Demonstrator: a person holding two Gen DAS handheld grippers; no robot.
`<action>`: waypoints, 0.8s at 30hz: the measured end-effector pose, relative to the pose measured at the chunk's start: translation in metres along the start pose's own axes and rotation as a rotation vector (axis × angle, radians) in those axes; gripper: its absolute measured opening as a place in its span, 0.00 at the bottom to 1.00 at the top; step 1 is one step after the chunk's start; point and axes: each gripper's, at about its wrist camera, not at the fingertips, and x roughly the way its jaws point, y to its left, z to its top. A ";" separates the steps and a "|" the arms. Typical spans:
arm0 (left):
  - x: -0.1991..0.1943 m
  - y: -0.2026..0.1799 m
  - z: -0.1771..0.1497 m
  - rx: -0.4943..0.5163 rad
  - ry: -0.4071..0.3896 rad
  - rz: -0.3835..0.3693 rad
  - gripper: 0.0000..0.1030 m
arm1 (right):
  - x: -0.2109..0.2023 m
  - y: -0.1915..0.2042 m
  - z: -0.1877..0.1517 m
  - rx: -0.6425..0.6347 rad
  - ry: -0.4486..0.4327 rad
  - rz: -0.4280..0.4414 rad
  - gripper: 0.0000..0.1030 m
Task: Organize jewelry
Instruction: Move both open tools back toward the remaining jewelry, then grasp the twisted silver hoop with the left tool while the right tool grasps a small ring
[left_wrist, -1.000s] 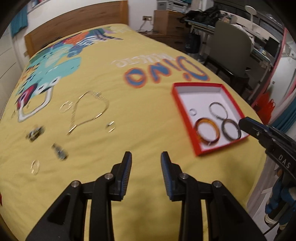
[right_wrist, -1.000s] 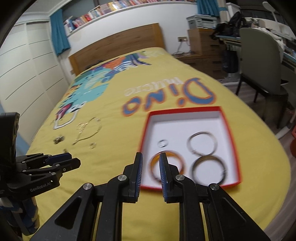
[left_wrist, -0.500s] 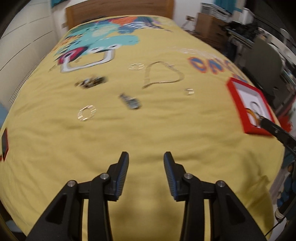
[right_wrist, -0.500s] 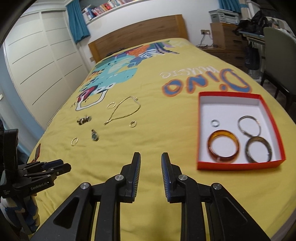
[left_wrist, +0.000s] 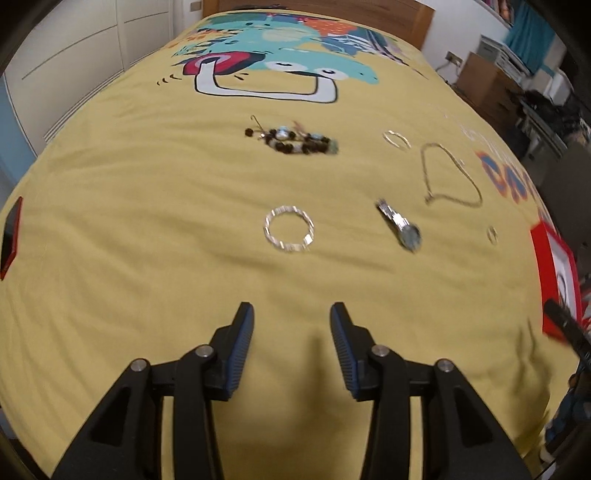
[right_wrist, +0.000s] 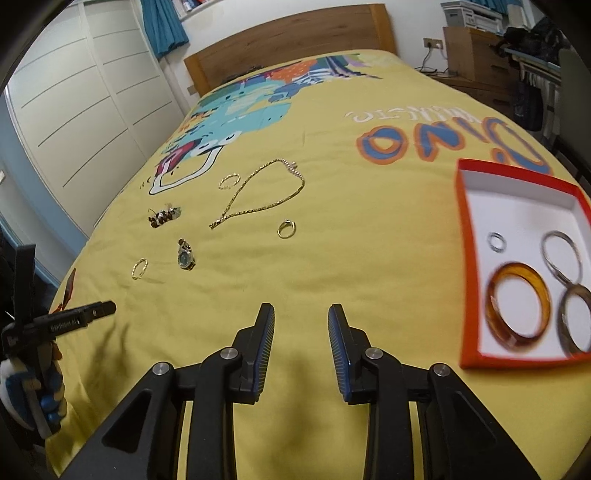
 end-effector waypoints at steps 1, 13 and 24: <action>0.003 0.001 0.004 -0.004 -0.001 -0.005 0.43 | 0.008 0.001 0.004 -0.006 0.005 0.002 0.34; 0.056 0.007 0.042 -0.018 0.033 -0.005 0.43 | 0.062 0.010 0.051 -0.044 0.005 0.031 0.44; 0.066 0.003 0.046 0.018 0.005 0.004 0.36 | 0.115 0.018 0.063 -0.084 0.067 -0.030 0.29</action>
